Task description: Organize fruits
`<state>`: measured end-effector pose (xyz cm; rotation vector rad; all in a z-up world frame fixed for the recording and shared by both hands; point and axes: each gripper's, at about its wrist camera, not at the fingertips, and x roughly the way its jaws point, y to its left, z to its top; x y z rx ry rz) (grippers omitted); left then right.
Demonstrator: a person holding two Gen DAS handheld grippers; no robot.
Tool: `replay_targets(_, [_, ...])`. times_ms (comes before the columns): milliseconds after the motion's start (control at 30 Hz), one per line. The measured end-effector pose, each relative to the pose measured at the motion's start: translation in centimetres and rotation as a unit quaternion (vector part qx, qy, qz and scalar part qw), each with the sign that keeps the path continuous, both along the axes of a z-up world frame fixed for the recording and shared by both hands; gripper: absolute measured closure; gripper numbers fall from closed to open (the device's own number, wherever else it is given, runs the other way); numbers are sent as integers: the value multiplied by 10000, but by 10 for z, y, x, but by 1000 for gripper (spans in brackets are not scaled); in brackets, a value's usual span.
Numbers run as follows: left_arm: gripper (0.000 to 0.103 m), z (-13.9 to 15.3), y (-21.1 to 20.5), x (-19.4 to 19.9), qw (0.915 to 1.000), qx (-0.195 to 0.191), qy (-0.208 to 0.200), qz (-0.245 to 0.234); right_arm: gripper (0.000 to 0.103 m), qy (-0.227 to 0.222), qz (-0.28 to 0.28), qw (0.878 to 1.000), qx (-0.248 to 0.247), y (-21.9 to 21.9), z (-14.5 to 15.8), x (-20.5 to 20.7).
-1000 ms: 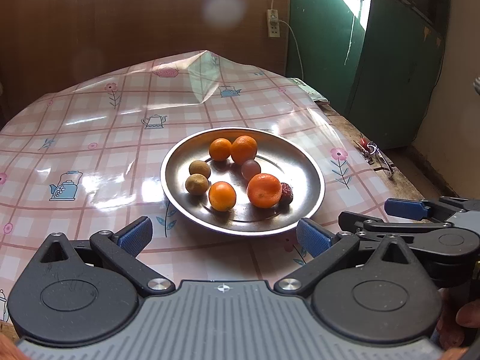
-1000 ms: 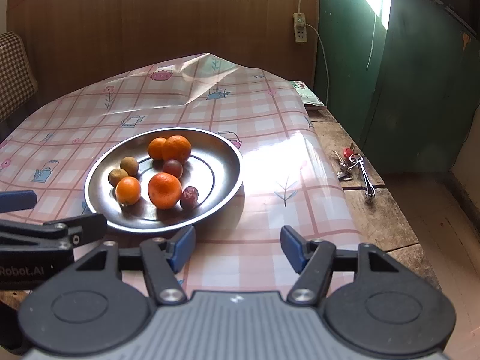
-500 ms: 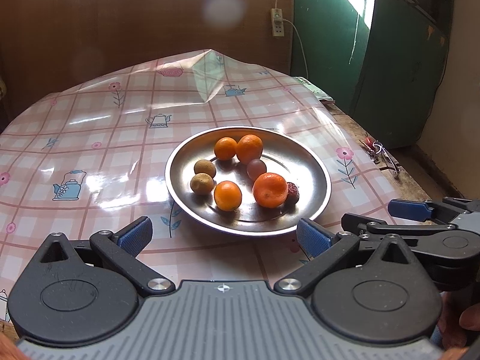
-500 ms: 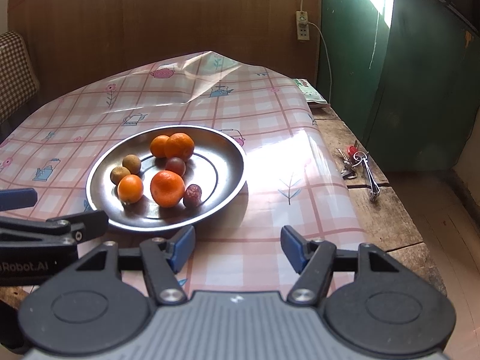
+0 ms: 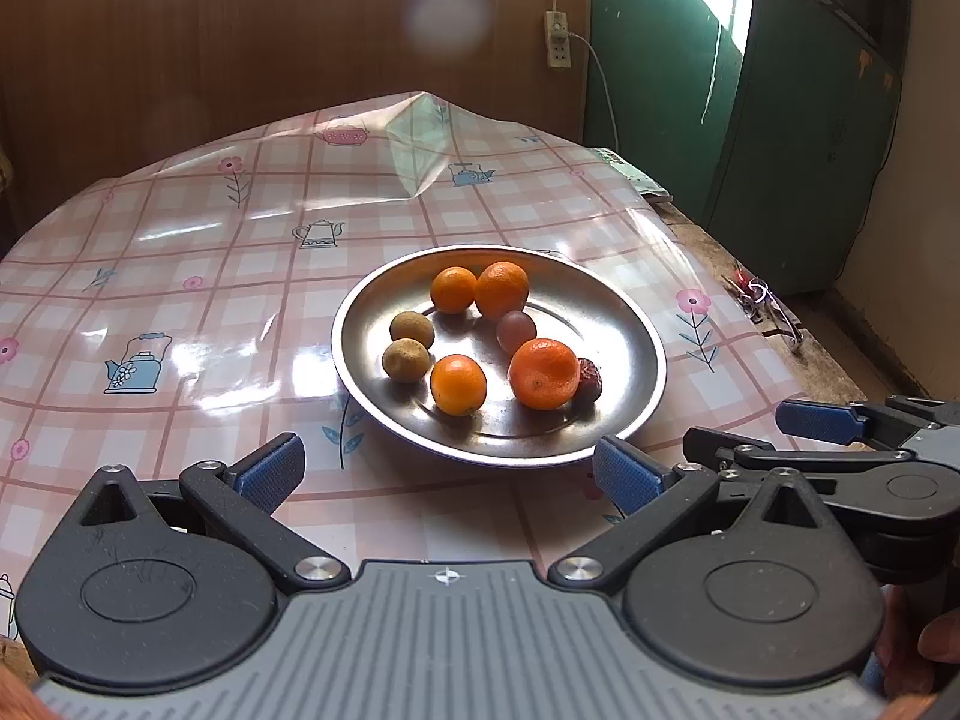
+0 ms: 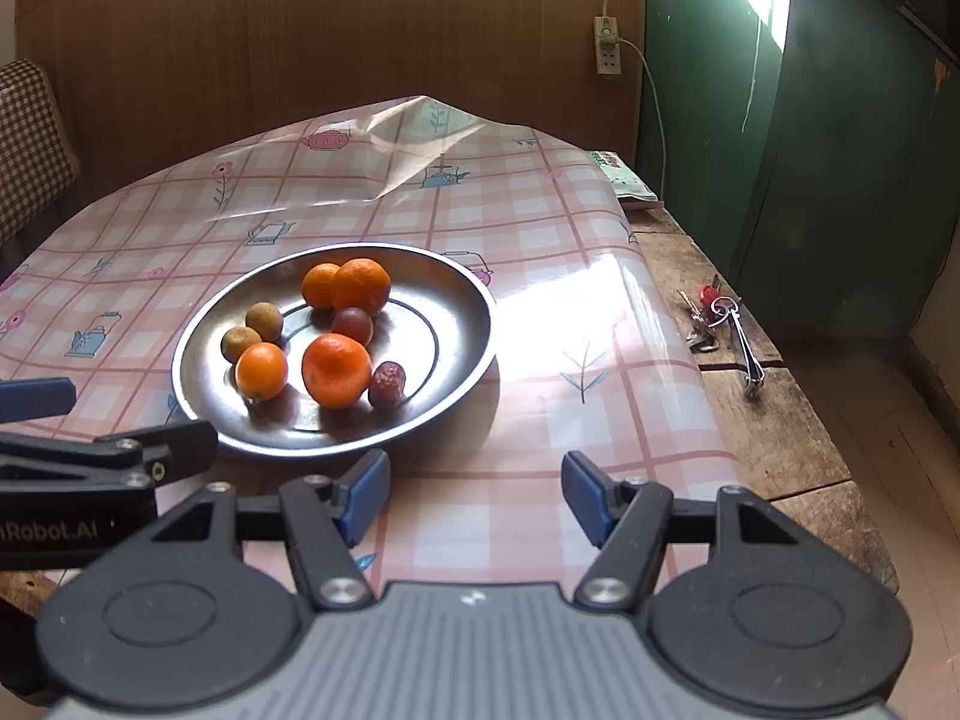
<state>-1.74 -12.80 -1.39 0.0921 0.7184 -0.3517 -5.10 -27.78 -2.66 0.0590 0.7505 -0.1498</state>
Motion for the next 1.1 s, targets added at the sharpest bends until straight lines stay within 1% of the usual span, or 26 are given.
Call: replay_targets(1100, [0,-5,-1,1,10000,28,85,-39,36,40,-11,10000,18,-2,-3,0])
